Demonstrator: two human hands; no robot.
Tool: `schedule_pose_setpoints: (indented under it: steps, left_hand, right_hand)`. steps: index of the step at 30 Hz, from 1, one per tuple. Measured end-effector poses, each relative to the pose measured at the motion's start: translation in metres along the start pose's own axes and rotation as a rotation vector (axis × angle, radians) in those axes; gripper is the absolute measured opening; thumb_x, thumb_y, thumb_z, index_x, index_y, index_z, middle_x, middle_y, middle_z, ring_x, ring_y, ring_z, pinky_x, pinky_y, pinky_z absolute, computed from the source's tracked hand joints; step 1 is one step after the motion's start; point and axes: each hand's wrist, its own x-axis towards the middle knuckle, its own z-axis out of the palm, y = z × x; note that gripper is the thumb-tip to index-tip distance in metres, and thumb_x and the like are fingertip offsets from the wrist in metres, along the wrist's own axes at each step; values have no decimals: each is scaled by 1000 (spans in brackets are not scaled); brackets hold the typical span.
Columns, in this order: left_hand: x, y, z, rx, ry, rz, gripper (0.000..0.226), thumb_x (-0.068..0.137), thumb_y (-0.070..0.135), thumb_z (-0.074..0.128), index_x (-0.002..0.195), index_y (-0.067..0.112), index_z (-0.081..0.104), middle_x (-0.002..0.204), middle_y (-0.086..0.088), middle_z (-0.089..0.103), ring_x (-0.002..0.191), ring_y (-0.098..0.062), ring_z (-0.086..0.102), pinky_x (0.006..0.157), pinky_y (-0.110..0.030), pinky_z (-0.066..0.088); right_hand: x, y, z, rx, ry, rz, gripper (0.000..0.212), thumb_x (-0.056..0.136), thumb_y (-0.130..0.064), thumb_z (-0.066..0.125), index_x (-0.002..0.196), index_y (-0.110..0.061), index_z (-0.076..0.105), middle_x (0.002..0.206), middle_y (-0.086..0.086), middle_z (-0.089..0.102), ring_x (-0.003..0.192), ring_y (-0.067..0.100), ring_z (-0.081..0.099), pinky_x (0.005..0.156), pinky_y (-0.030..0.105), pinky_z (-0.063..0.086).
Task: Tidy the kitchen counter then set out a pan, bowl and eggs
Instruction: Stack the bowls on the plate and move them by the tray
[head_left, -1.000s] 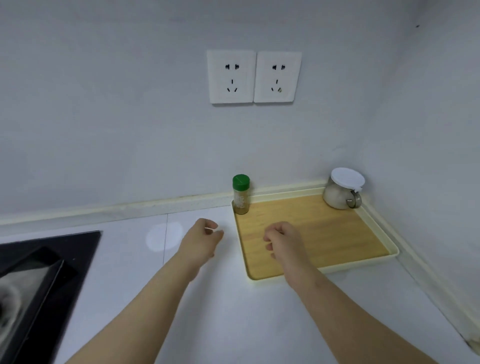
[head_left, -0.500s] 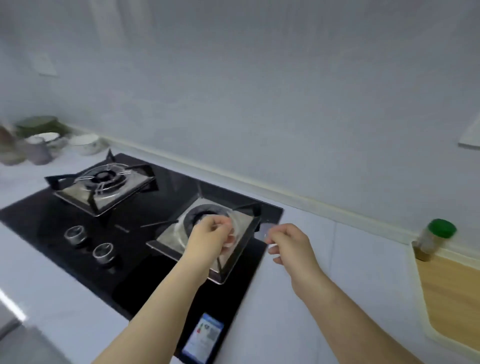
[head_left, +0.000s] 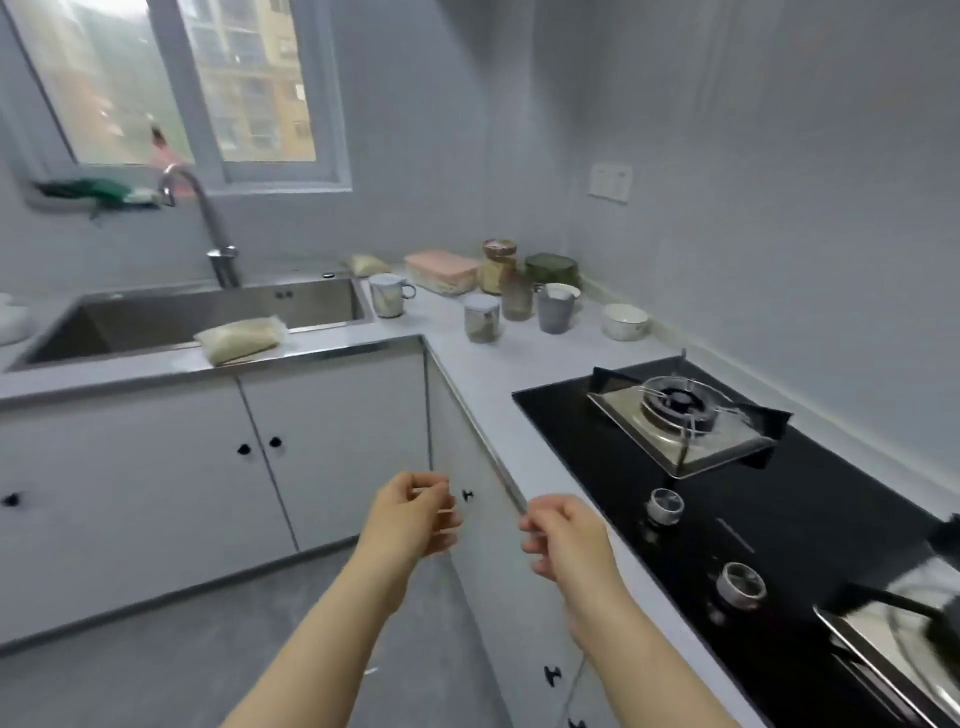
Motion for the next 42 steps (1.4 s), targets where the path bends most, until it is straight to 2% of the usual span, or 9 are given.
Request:
schedule_pose_setpoints:
  steps: [7,17,25,36,39,42]
  left_hand:
    - [71,8,-160,-46,303,-39,12,95,9,48,86,13,54,79,-5,58,67,-17,59,64,-29,48]
    - [214,60,-309,-81,509,-29,9,96,13,48,92,14,56,84,-4,60,74,-16,59,68,-28,49]
    - [294,81,-460,-127,681,-52,11,96,16,50,89,18,58,90,-5,63,78,-16,62,72,-29,52]
    - [369,127,-705,-39,726,-43,10,96,18,48,95,19,58,93,-4,64,78,-15,62,72,-28,50]
    - [391,133,-754,-39,728,-56,10,96,19,48,94,19,58,93,-3,64,78,-14,62,69,-27,50]
    - [413,133,-793,-31,729,-84,10,96,20,49,91,20,57,94,-3,65,81,-16,62,76,-31,52]
  right_hand:
    - [65,3,188,-106,-279,25,22,91,-4,47,75,-17,51,70,1,54,57,11,47,48,15,35]
    - [181,-24,395,-184,-528,43,18,92,-6,45,78,-17,50,75,1,54,62,13,45,55,21,34]
    - [215,-26,581,-307,-723,42,14,91,-11,46,79,-17,50,86,3,53,68,13,48,63,24,37]
    - [195,-30,849,-273,-780,65,13,92,-13,46,82,-17,52,89,3,57,70,14,50,63,22,39]
    - [197,-31,900,-277,-773,66,10,93,-15,47,85,-17,52,90,3,57,71,13,51,64,23,40]
    - [208,-28,940,-298,-757,72,9,93,-12,46,86,-15,52,88,4,57,69,15,50,61,23,40]
